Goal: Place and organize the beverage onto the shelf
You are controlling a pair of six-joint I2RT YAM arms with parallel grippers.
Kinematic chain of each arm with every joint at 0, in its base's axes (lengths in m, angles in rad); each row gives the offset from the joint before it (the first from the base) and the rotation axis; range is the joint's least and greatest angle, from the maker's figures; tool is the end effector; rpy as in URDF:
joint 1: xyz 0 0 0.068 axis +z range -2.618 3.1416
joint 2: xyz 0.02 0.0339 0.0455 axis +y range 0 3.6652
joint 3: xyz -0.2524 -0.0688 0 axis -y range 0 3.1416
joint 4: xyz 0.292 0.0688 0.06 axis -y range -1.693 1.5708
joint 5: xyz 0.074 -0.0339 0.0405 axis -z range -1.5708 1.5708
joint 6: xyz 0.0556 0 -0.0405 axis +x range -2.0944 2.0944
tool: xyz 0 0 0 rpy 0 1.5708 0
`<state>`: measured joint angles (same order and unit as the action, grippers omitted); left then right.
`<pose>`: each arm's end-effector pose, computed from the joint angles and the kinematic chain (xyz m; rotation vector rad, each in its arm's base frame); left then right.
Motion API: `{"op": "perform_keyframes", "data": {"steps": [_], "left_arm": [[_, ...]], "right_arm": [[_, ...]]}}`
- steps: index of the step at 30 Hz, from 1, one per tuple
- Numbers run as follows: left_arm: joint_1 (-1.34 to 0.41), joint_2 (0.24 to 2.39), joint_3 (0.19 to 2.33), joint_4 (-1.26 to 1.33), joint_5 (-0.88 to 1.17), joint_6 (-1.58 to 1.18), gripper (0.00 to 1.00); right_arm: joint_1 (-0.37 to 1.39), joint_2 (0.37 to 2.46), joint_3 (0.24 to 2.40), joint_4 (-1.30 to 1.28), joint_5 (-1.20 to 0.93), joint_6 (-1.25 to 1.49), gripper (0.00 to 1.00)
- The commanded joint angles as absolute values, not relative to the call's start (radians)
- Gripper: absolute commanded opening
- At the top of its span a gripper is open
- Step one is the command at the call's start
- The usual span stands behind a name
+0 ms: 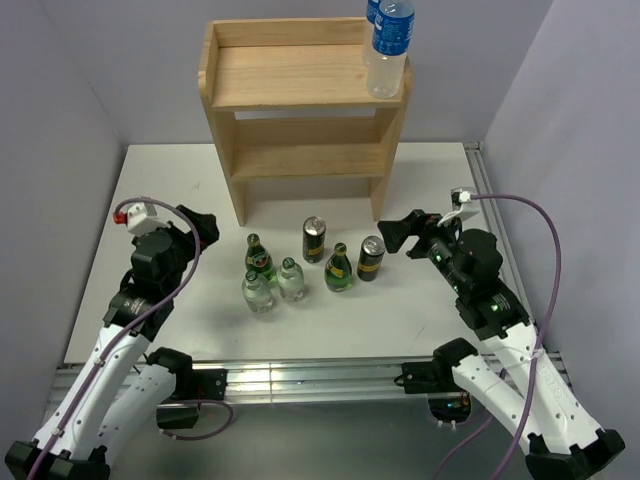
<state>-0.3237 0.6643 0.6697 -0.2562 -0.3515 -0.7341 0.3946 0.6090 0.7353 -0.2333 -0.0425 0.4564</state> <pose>0.2291 -0.0567 0.2994 -0.6130 1.7212 -0.4313 0.2058 0.0883 0.3404 0.0203 1.7229 0.6722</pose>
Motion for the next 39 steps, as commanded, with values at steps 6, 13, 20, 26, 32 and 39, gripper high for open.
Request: {"op": "perform_keyframes", "data": {"steps": [6, 13, 20, 26, 32, 39], "left_arm": [[-0.354, 0.574, 0.546, -0.215, -0.497, -0.770, 0.99], [-0.359, 0.557, 0.473, -0.143, -0.511, -0.744, 0.99], [-0.368, 0.548, 0.433, -0.104, -0.499, -0.715, 0.98], [-0.374, 0.538, 0.403, -0.054, -0.480, -0.687, 0.98], [-0.376, 0.532, 0.387, -0.029, -0.476, -0.672, 0.98], [-0.379, 0.531, 0.383, -0.029, -0.476, -0.670, 0.98]], "right_arm": [[0.538, 0.503, 0.562, -0.228, 0.159, 0.627, 1.00], [1.018, 0.655, 0.618, -0.563, 0.708, 0.959, 1.00], [1.201, 0.782, 0.571, -0.736, 0.867, 1.259, 1.00], [1.175, 0.801, 0.529, -0.617, 0.914, 1.210, 1.00], [1.016, 0.854, 0.497, -0.356, 0.831, 0.970, 1.00], [0.924, 0.962, 0.492, -0.189, 0.752, 0.838, 1.00]]}}
